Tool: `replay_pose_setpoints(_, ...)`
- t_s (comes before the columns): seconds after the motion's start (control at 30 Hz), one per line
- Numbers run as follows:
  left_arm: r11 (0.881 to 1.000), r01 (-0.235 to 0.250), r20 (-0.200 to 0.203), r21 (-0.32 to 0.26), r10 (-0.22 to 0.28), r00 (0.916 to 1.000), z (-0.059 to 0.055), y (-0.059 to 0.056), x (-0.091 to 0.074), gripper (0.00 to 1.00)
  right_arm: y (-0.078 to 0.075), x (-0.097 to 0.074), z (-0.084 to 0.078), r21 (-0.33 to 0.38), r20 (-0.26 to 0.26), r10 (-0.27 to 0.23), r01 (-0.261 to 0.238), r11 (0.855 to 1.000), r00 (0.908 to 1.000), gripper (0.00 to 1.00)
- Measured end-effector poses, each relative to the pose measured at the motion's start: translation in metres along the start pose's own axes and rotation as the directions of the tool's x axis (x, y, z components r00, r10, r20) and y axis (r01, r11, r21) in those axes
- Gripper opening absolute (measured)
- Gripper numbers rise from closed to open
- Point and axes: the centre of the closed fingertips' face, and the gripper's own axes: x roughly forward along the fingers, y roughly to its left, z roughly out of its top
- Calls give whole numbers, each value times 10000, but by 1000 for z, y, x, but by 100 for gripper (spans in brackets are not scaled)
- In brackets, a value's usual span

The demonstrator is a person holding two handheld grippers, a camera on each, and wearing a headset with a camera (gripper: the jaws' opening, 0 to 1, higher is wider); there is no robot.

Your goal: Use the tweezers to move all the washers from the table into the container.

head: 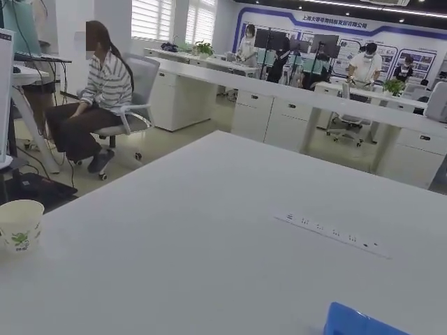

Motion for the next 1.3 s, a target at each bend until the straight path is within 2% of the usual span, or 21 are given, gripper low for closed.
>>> replay_pose_setpoints(0.43, 10000, 9, 1, -3, -9, 10000, 0, -1, 0, 75, -14, -6, 35, -30, 665, -145, 147, 9999, 9977, 3)
replay_pose_setpoints(0.6, 10000, 32, -17, -5, -32, 10000, 0, -1, 0, 75, -24, -6, 51, -4, 990, -241, 243, 9997, 9948, 3)
replay_pose_setpoints(0.9, 10000, 49, -47, -19, -49, 10000, 0, -1, 0, 74, -32, 1, 68, -128, 1159, -342, 359, 9993, 9927, 3)
replay_pose_setpoints(1.1, 10000, 64, -76, -35, -64, 10000, 0, -1, -1, 74, -42, 11, 74, -32, 1157, -427, 434, 9991, 9924, 3)
replay_pose_setpoints(1.3, 10000, 77, -127, -27, -78, 9999, -1, 0, -1, 74, -56, 22, 72, 121, 986, -512, 503, 9987, 9938, 3)
